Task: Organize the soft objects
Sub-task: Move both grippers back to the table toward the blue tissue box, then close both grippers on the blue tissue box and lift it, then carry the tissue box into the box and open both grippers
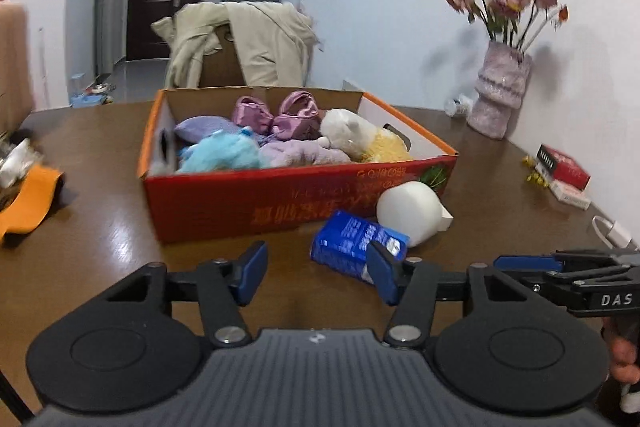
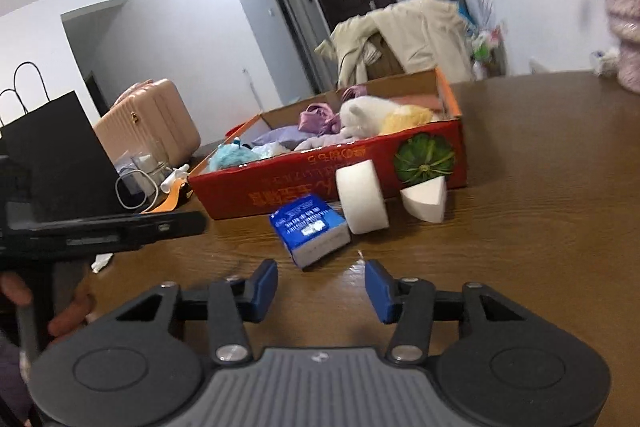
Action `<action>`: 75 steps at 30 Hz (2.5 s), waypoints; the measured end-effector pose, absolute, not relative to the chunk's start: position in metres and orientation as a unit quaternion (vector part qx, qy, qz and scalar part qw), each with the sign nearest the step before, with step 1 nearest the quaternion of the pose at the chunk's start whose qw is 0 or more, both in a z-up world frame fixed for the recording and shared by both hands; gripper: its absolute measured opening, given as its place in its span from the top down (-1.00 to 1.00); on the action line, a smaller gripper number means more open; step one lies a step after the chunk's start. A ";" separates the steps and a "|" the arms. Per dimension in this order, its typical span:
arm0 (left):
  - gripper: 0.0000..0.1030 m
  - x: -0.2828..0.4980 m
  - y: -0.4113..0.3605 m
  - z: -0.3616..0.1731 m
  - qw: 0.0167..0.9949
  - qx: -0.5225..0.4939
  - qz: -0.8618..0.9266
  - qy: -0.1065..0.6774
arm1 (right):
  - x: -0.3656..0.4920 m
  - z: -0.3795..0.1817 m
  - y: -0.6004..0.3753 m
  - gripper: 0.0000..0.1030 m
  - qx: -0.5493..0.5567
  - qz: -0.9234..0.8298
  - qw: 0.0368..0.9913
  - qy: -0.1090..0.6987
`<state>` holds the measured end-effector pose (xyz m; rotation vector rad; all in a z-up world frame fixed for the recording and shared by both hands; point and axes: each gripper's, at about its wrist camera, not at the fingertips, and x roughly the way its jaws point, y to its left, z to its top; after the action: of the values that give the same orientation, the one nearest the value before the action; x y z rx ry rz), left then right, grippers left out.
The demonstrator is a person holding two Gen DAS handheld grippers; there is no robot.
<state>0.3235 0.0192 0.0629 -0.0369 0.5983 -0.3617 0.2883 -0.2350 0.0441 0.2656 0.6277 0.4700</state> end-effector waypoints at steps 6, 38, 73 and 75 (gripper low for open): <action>-0.03 0.372 0.007 0.047 0.928 -0.013 -0.201 0.314 | 0.336 0.040 -0.215 0.16 0.144 0.246 0.899 0.333; 0.43 0.283 0.006 0.106 0.926 -0.049 -0.273 0.258 | 0.294 0.098 -0.211 0.48 0.115 0.260 0.920 0.270; 0.44 0.415 0.025 0.126 0.931 -0.106 -0.215 0.275 | 0.420 0.123 -0.181 0.49 0.097 0.246 0.926 0.269; 0.44 0.429 0.024 0.117 0.928 -0.106 -0.213 0.286 | 0.434 0.112 -0.182 0.49 0.101 0.244 0.922 0.283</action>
<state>0.4286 0.0243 0.1172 -0.2177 0.5867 -0.4363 0.4339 -0.1818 0.1120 0.2084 0.5807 0.5014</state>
